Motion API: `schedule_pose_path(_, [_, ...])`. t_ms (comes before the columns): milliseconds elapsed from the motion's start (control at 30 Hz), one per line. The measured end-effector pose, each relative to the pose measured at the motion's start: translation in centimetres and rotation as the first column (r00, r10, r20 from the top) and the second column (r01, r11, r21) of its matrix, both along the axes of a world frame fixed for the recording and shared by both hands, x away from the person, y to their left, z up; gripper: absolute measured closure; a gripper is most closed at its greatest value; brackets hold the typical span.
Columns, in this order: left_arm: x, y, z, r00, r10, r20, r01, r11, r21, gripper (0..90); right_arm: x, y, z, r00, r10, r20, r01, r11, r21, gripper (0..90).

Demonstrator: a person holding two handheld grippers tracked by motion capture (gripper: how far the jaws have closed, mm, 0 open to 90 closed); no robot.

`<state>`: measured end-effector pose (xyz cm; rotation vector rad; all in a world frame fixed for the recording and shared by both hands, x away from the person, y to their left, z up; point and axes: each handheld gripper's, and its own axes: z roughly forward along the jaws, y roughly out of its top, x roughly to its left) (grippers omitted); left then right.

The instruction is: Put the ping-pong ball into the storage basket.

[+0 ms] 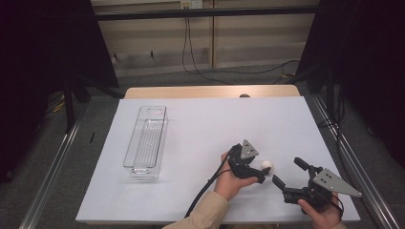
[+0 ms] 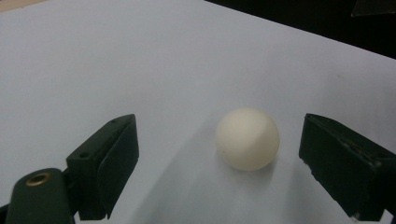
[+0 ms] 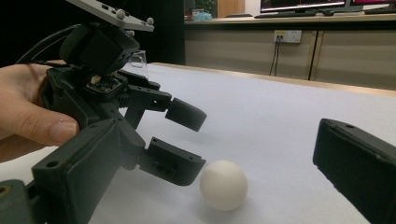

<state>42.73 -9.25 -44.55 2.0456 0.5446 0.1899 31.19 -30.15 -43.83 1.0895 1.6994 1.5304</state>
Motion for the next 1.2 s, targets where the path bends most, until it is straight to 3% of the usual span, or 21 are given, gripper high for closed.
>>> schedule_pose_path(633, [0.1,-0.4,-0.4,1.0,0.002,-0.006,-0.002,0.9991,0.043,18.1,0.0,0.0,0.0,1.0,-0.001,0.0,0.001,1.0,-0.001,0.6])
schedule_pose_path(967, [0.2,-0.8,-0.6,0.9998,0.0,-0.02,0.001,0.9997,0.026,20.9,0.0,-0.1,0.0,1.0,-0.003,0.003,0.003,1.0,0.001,0.6])
schedule_pose_path(1133, [0.2,-1.1,-0.5,0.9996,-0.022,-0.017,0.023,0.9982,0.056,23.1,0.0,-0.1,0.0,1.0,-0.001,0.001,0.001,1.0,0.003,0.6])
schedule_pose_path(1167, [0.2,-1.2,-0.5,0.9993,-0.025,-0.026,0.026,0.999,0.035,23.1,0.0,-0.1,0.0,1.0,-0.001,0.001,0.001,1.0,0.003,0.6])
schedule_pose_path(1200, [0.2,-1.3,-0.4,0.9995,-0.027,-0.016,0.028,0.9979,0.058,23.4,0.0,-0.1,0.0,1.0,0.002,0.003,-0.002,1.0,0.005,0.6])
